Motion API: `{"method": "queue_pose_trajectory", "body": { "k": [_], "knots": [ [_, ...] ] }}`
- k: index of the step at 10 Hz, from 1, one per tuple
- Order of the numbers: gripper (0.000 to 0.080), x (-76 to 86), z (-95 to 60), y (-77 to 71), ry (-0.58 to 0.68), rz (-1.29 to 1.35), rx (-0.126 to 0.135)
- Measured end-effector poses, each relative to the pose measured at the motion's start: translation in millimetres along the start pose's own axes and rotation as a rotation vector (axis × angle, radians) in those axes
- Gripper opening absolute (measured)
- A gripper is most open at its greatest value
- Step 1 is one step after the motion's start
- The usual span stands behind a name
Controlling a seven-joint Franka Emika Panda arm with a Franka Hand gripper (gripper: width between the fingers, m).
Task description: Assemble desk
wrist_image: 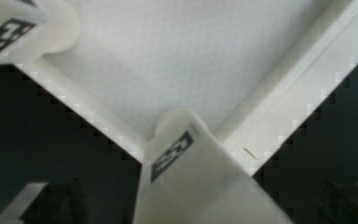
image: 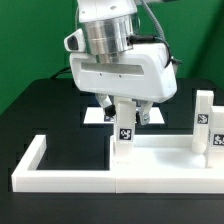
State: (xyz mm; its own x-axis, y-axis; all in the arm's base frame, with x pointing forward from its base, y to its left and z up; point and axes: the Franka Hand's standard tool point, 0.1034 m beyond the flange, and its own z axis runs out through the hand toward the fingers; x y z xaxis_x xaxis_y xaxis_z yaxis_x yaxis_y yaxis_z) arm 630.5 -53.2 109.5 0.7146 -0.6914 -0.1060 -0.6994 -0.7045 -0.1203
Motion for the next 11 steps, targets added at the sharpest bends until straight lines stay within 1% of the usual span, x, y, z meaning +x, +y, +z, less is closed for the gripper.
{"method": "queue_pose_trajectory", "body": {
  "k": [1,2,4,5,6,7,10,11],
  "knots": [
    [0.0649,-0.5,-0.2,-0.9,0.006,-0.17,-0.018],
    [0.0649,-2.0,1.0,-2.0,0.005,-0.274,-0.022],
    [0.0649,-1.9,1.5,-1.7,0.005,-0.229,-0.021],
    [0.0553,-2.2,1.9,-2.0,0.004,-0.176,-0.019],
    [0.0369,-2.6,2.2,-2.2,0.004,-0.078,-0.018],
    [0.029,-2.1,2.2,-0.5,0.003,-0.047,-0.02],
    [0.029,1.2,1.7,-0.8,0.0,0.245,-0.018],
    [0.029,1.9,1.7,-1.3,-0.004,0.369,-0.007]
  ]
}}
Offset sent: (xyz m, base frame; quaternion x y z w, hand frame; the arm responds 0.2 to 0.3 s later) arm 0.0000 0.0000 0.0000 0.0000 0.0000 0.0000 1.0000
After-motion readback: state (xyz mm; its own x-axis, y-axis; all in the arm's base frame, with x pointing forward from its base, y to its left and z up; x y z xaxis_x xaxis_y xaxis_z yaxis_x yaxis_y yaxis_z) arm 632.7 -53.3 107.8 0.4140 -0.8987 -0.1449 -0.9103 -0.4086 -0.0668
